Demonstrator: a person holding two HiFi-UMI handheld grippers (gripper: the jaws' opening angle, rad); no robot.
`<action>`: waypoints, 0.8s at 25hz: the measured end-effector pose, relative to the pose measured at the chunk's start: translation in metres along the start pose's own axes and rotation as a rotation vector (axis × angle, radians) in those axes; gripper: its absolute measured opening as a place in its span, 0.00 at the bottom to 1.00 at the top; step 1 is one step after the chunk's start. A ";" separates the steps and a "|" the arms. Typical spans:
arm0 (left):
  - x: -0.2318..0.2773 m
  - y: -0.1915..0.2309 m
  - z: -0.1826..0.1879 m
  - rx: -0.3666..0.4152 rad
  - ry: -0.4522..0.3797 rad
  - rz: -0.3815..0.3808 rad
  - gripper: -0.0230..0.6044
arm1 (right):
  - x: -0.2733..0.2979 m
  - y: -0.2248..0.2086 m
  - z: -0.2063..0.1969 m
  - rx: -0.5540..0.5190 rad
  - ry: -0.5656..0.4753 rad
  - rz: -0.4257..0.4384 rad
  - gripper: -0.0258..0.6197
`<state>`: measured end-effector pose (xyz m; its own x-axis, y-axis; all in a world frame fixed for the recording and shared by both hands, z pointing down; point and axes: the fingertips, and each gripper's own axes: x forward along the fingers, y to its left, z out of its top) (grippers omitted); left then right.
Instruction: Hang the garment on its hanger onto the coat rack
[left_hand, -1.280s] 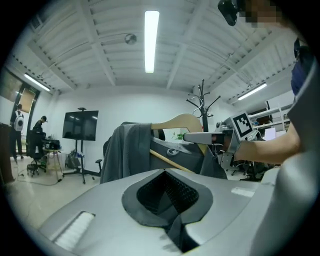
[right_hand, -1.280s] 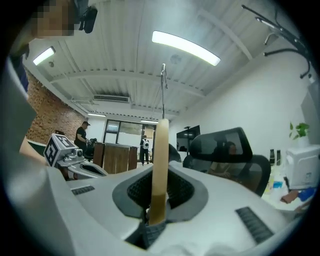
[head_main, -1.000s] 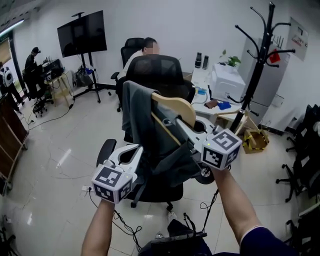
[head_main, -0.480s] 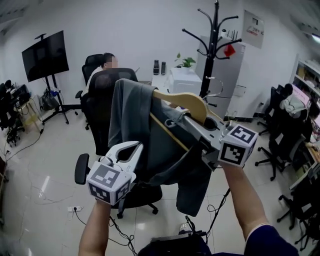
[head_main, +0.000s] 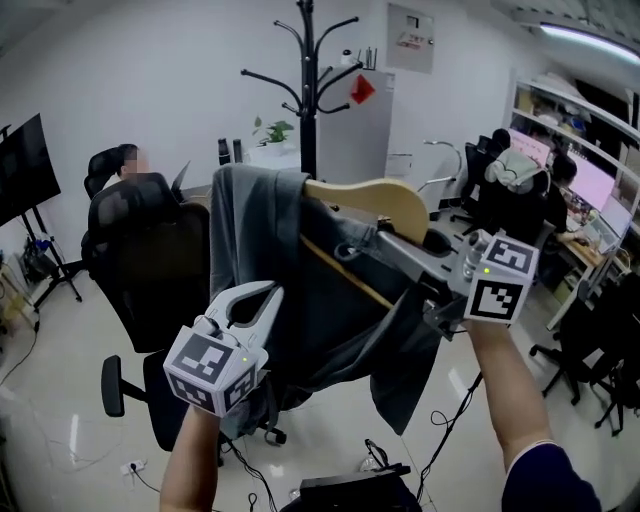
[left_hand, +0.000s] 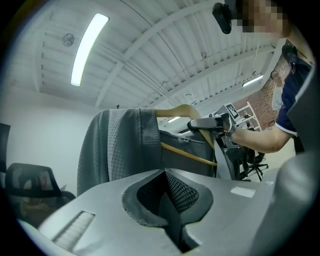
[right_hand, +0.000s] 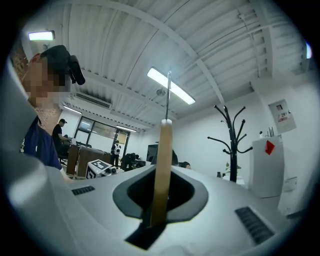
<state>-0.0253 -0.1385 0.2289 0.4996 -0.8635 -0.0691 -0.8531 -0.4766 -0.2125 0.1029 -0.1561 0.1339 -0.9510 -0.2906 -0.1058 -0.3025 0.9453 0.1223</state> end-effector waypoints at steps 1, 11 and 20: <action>0.012 -0.008 0.002 -0.004 -0.005 -0.015 0.04 | -0.012 -0.007 0.003 -0.011 0.009 -0.012 0.10; 0.114 -0.087 0.008 -0.015 -0.017 -0.139 0.04 | -0.101 -0.077 -0.005 -0.048 0.120 -0.083 0.10; 0.168 -0.108 -0.001 0.005 0.015 -0.119 0.04 | -0.126 -0.131 -0.042 -0.066 0.206 -0.047 0.10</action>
<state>0.1509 -0.2326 0.2417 0.5953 -0.8030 -0.0281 -0.7868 -0.5755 -0.2231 0.2598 -0.2499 0.1725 -0.9268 -0.3647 0.0899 -0.3439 0.9202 0.1869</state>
